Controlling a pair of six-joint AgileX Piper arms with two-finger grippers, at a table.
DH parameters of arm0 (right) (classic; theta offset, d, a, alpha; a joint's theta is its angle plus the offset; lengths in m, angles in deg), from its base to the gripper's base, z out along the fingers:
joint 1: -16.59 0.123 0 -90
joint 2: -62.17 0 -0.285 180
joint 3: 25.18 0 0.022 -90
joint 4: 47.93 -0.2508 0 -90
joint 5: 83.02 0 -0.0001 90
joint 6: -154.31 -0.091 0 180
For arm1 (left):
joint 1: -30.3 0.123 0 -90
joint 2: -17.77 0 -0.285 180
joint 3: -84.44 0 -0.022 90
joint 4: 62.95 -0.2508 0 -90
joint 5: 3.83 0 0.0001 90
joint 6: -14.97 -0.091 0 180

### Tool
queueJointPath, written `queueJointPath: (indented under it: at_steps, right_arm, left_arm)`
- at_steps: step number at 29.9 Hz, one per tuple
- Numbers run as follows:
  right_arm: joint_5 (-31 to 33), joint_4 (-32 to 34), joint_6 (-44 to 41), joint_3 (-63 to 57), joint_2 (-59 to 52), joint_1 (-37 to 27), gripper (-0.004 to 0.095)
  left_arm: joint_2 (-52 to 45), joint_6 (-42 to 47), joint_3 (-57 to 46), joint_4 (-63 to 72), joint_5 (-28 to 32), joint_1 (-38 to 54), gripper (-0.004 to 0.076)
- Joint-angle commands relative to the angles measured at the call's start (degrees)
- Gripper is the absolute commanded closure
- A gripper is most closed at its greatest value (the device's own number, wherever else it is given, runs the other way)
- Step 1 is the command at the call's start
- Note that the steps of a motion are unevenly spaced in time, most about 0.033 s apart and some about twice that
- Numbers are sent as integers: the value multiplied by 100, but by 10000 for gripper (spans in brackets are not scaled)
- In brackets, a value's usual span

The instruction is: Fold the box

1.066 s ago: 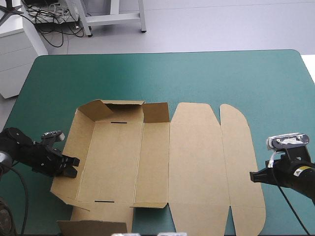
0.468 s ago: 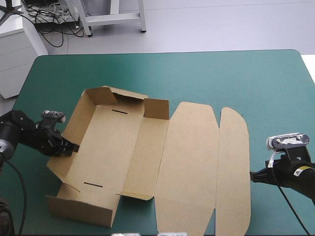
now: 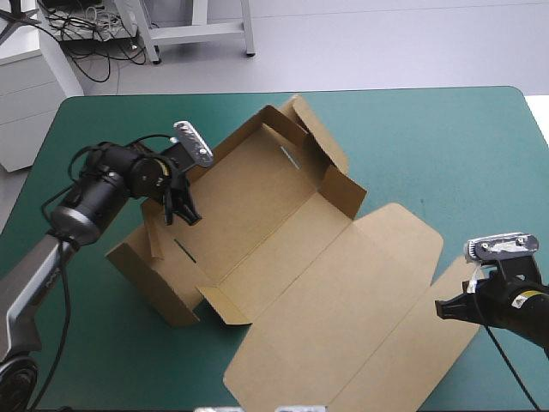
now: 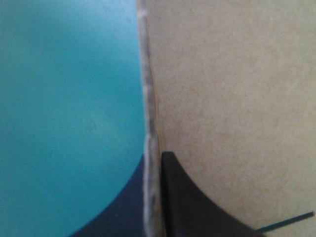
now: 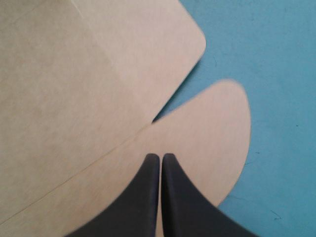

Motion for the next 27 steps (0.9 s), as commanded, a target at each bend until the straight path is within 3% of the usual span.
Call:
queueJointPath:
  at_steps: [1, 9, 16, 20, 27]
  right_arm:
    - [-219, -70, 9, 134, 6, 2, 909]
    - [-197, -70, 9, 134, 6, 2, 909]
    - [-220, -70, 9, 134, 6, 2, 910]
    - [-326, -70, 9, 134, 6, 2, 909]
    - [-384, -70, 9, 134, 6, 2, 909]
  left_arm:
    - [30, 239, 522, -1289, 583, -736, 734]
    - [434, 701, 840, -3470, 1154, -2142, 734]
    - [461, 809, 840, -3794, 1873, -2718, 734]
    - [540, 1079, 840, -3833, 1986, -2755, 734]
    - [795, 2795, 364, -5938, 2155, -3006, 734]
